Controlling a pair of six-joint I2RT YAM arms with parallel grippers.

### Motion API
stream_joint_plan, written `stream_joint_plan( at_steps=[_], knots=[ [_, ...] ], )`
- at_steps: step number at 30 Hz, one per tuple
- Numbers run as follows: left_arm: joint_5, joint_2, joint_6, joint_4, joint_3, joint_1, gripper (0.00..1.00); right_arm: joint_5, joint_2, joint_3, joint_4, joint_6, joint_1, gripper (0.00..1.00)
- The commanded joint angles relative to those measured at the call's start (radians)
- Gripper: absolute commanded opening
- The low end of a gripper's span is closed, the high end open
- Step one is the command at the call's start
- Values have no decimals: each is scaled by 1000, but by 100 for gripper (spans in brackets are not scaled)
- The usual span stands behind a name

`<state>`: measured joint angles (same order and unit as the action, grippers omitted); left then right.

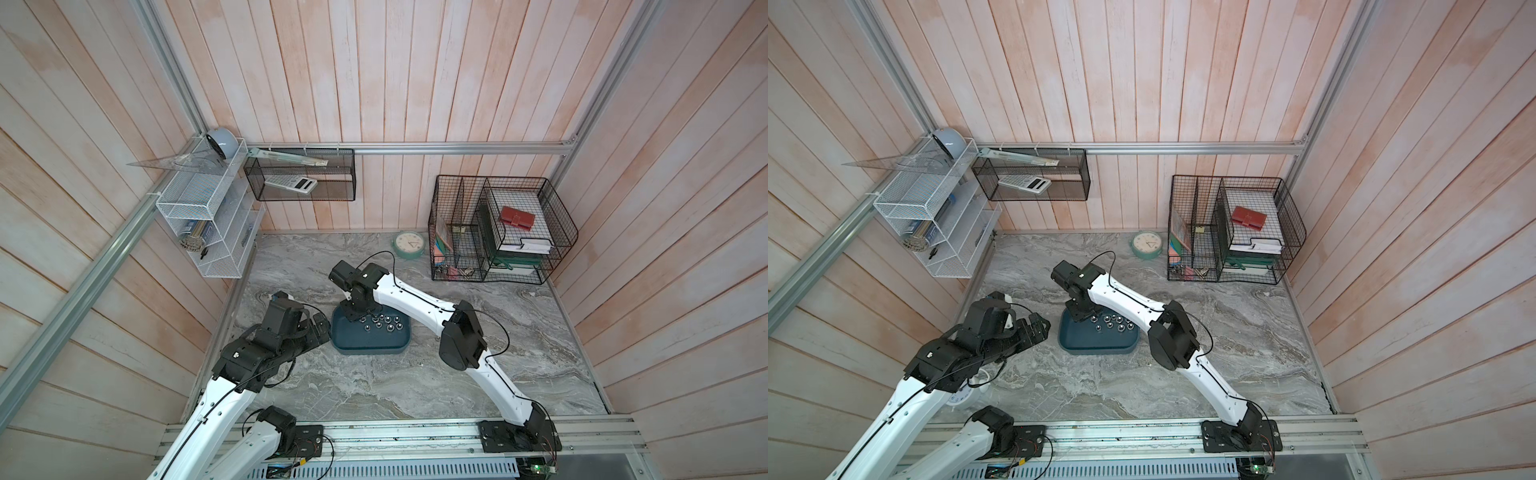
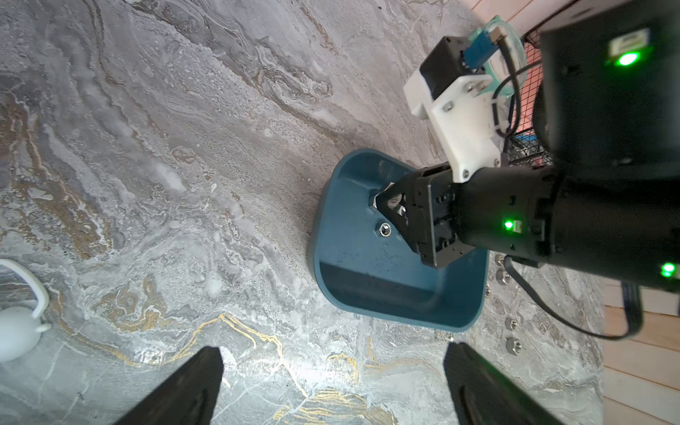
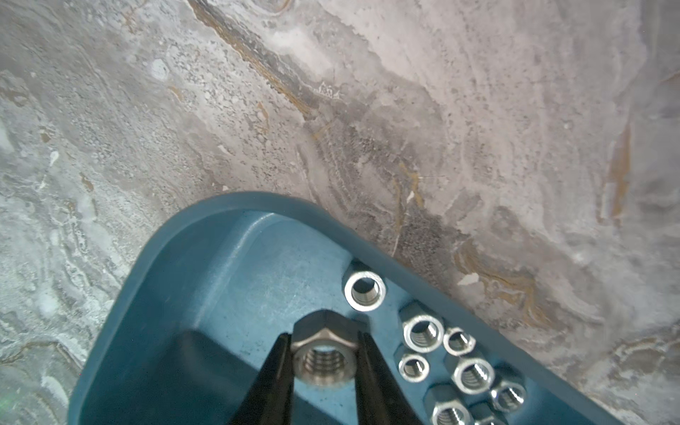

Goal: Put the nuts on the desktop into the storage box
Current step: Place the nut in the storage box.

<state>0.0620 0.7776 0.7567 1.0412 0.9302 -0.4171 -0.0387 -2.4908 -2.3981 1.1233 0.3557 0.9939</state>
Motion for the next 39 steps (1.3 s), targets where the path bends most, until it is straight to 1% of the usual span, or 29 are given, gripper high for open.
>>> stream_joint_plan(
  at_steps=[1,13,17,19,22,29,30,35,39],
  knots=[
    [28,-12,12,31,-14,7,100,24,-36,-39,25,-16,0,27],
    [32,7,7,26,-8,6,100,48,-106,-70,22,-14,-5,31],
    [30,15,4,19,-7,6,100,49,-105,-71,24,-19,-7,43],
    [28,21,3,13,-7,7,100,49,-97,-70,25,-21,-8,51],
    [24,32,0,3,-4,7,100,46,-74,-68,27,-29,-7,56],
    [15,68,-21,-32,14,6,100,21,30,-17,22,-45,-10,75],
    [11,76,-26,-41,18,6,100,11,48,-7,23,-46,-11,79],
    [-15,123,-46,-91,34,7,100,-21,138,72,14,-30,-35,92],
    [-39,176,-65,-136,55,7,100,-47,238,190,-30,-5,-63,98]
  ],
)
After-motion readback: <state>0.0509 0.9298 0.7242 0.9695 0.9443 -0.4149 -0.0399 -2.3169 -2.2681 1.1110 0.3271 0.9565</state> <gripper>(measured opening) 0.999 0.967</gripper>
